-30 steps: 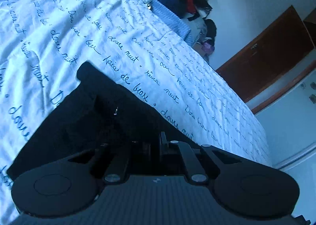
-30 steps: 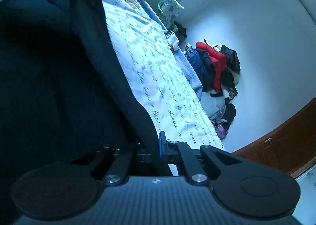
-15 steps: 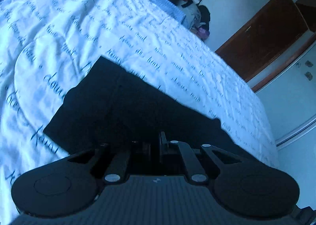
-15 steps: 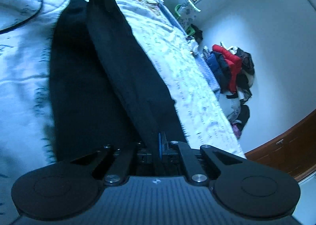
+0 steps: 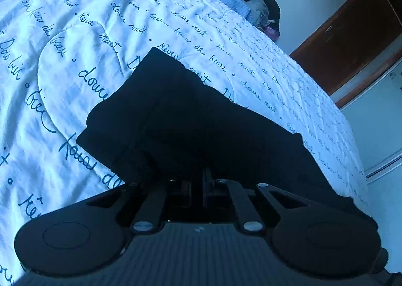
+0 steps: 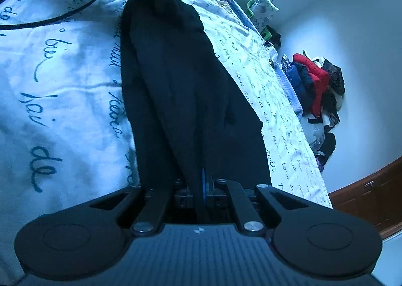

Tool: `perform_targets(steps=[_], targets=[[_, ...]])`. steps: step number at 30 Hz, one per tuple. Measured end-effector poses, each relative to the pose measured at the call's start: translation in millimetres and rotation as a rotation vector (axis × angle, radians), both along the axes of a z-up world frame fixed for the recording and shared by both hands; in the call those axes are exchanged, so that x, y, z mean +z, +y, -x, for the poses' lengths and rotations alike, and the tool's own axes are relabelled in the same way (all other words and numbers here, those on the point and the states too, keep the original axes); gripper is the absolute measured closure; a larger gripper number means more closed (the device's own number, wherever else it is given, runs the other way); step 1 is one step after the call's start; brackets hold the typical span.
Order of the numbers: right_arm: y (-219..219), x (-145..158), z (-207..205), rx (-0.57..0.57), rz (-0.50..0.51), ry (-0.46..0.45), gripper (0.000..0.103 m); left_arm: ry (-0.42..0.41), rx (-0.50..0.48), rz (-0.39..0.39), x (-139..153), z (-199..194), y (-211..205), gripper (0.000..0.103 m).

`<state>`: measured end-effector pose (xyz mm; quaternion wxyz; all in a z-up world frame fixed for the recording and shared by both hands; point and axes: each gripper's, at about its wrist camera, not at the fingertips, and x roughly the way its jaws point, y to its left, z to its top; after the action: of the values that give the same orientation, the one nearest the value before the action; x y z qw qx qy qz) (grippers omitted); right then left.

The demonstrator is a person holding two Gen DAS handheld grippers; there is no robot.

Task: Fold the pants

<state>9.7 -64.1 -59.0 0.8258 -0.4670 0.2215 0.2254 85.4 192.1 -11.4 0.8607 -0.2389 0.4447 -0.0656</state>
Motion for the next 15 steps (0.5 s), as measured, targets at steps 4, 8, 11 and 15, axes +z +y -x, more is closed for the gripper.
perform_targets(steps=[4, 8, 11, 15], targets=[[1, -5, 2, -0.009, -0.002, 0.024, 0.100, 0.029, 0.003, -0.020, -10, -5, -3, 0.088], [3, -5, 9, -0.008, -0.012, 0.027, 0.099, 0.022, 0.006, -0.041, -7, -3, -5, 0.087], [2, -7, 12, -0.015, -0.033, 0.035, 0.099, 0.036, 0.009, -0.058, -9, -3, -7, 0.081], [0, -7, 12, -0.055, -0.079, 0.038, 0.098, 0.049, 0.008, -0.119, 0, -2, -14, 0.070]])
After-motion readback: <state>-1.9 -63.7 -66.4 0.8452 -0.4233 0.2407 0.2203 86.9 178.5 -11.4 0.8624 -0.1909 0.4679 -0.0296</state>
